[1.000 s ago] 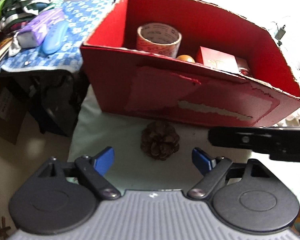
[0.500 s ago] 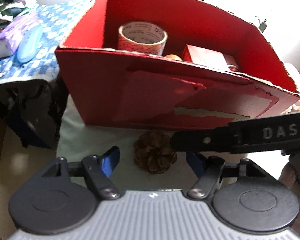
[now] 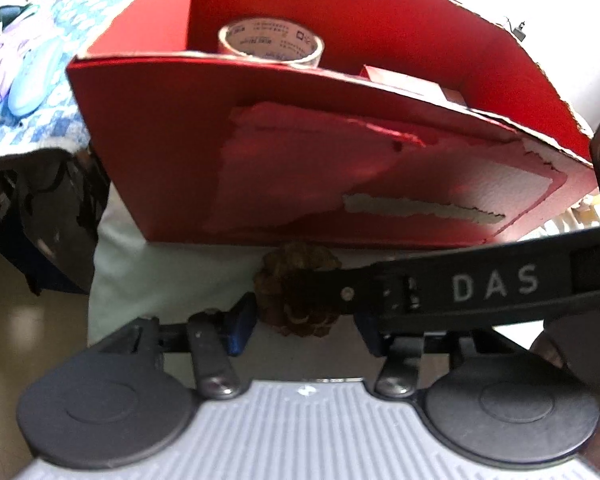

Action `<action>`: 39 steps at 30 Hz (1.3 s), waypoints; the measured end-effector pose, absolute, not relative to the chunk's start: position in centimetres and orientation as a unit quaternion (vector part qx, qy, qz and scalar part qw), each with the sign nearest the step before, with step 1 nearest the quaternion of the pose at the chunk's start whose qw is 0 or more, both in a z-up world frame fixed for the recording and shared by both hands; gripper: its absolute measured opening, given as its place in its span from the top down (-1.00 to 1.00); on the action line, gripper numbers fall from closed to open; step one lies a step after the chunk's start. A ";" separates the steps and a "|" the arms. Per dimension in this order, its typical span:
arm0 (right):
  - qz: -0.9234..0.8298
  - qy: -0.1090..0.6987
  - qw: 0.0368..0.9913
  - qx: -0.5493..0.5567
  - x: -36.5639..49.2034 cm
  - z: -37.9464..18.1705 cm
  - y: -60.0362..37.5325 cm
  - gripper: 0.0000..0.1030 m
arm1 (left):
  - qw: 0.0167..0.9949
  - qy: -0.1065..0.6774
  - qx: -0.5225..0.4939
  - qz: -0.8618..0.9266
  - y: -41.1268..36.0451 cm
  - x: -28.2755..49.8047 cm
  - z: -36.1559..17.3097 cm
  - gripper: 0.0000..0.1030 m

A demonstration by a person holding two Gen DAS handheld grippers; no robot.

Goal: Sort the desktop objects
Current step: 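Lower the right gripper onto the brown pine cone and close on it, then lift the pine cone with the right gripper and carry it over the box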

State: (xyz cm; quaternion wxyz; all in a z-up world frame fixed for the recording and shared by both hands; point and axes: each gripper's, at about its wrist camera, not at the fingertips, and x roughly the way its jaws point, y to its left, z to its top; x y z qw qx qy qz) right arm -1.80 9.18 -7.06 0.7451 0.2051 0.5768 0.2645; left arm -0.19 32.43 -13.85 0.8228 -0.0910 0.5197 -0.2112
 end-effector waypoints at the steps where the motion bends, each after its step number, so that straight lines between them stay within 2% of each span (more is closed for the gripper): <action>1: 0.266 0.576 0.746 0.202 -1.8 -7.0 9.1 0.11 | 0.822 0.521 -0.088 -0.214 32.2 -0.3 -13.8 0.02; 8: 0.267 0.572 0.751 0.196 -2.2 -6.6 6.7 0.15 | 0.814 0.522 -0.080 -0.240 30.6 -1.2 -13.1 0.14; 14: 0.266 0.569 0.754 0.192 -3.0 -6.1 4.1 0.20 | 0.807 0.524 -0.060 -0.268 27.6 -2.2 -12.1 0.11; 16: 0.258 0.574 0.750 0.201 -3.4 -6.3 3.5 0.20 | 0.805 0.521 -0.056 -0.276 26.5 -2.3 -12.0 0.01; 18: 0.245 0.579 0.748 0.212 -3.8 -6.7 2.5 0.20 | 0.805 0.518 -0.048 -0.286 25.2 -2.5 -11.8 0.00; 30: 0.219 0.565 0.764 0.223 -5.5 -6.1 -1.5 0.20 | 0.794 0.516 -0.019 -0.321 20.4 -3.1 -11.1 0.06; 39: 0.211 0.531 0.792 0.214 -7.1 -3.4 -5.0 0.20 | 0.796 0.484 0.003 -0.364 17.0 -4.4 -7.5 0.08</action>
